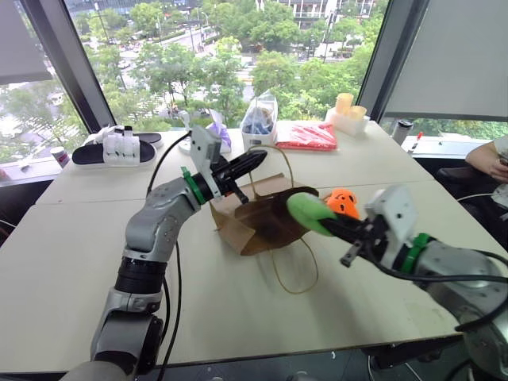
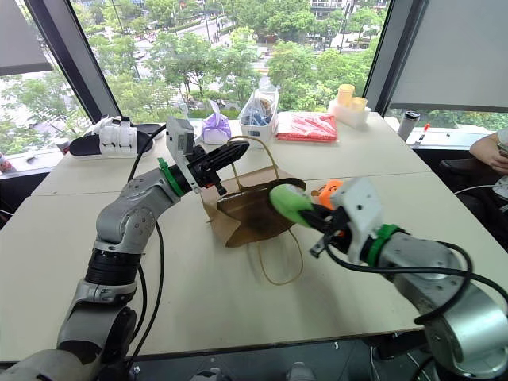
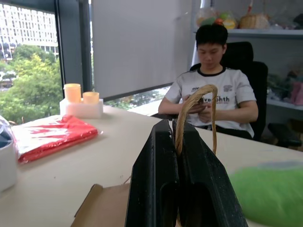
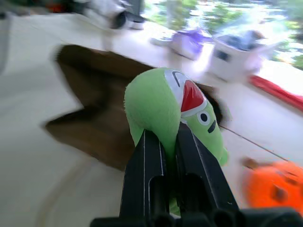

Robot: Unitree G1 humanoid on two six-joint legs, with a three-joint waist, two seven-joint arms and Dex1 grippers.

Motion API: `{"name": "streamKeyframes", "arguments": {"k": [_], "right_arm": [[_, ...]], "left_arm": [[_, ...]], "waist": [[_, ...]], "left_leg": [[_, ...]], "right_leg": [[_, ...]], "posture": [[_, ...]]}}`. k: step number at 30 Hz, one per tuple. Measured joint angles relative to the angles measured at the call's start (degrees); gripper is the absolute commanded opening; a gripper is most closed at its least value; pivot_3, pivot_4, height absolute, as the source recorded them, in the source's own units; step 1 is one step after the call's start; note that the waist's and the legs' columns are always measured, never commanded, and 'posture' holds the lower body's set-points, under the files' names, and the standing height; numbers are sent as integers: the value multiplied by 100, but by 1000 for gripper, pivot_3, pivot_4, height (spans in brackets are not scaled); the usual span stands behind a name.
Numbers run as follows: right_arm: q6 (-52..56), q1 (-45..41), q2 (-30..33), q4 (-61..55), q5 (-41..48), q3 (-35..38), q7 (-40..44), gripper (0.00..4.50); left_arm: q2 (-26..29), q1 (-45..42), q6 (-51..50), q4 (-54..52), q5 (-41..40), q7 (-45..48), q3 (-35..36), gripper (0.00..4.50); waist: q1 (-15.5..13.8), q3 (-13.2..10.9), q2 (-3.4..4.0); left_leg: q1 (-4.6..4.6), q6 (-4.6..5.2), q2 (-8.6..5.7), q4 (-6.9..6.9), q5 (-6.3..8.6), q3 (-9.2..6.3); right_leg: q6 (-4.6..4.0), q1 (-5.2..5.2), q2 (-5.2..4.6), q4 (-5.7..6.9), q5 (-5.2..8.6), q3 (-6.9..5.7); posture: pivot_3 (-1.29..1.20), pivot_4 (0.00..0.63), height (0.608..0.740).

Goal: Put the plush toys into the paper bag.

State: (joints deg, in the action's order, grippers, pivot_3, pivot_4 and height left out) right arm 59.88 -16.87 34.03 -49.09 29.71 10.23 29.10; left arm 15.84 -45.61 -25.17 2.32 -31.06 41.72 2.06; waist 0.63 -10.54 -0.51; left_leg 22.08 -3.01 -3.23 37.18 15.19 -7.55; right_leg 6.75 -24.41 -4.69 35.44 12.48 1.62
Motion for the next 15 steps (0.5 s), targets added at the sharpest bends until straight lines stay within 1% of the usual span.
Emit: {"name": "streamKeyframes", "arguments": {"k": [2, 4, 8, 12, 15], "right_arm": [[-97, -170, -286, 298, -137, -655, -202, 63], [-300, -302, -402, 634, -311, -1119, -309, 63], [-832, -558, -652, 1370, -730, -1624, -441, 63], [-1840, -1417, -1078, 3025, -1486, -2319, -472, 63], [-2386, -1687, -1307, 3773, -1743, -2478, -380, 1092]], "left_arm": [[-22, -3, -47, 12, -8, 7, -3, 0], [-38, -11, -74, 11, -42, 28, -10, 0], [-40, -9, -198, -18, -133, 47, -6, 0], [-10, 92, -562, -360, -383, 186, -73, 0], [-13, 108, -587, -450, -403, 122, -74, 0]], "waist": [[8, 0, 0], [7, 0, 0], [7, 0, 1], [60, -1, 2], [34, -1, 2]], "left_leg": [[0, 0, 0, 0, 0, 1], [0, 0, 0, 0, 0, 0], [0, -1, -1, -1, 0, 0], [-7, -1, 3, -6, -1, 4], [-5, -2, 1, -9, -1, -2]], "right_leg": [[0, 0, 0, 0, 0, 0], [0, -1, 0, 0, 0, 0], [0, -2, 0, 0, 0, 0], [-3, -4, 2, 4, -2, 0], [-4, -7, 2, 10, -2, -1]], "posture": [[0, 150, 740], [0, 150, 740], [0, 150, 740], [0, 150, 740], [0, 150, 740]]}}
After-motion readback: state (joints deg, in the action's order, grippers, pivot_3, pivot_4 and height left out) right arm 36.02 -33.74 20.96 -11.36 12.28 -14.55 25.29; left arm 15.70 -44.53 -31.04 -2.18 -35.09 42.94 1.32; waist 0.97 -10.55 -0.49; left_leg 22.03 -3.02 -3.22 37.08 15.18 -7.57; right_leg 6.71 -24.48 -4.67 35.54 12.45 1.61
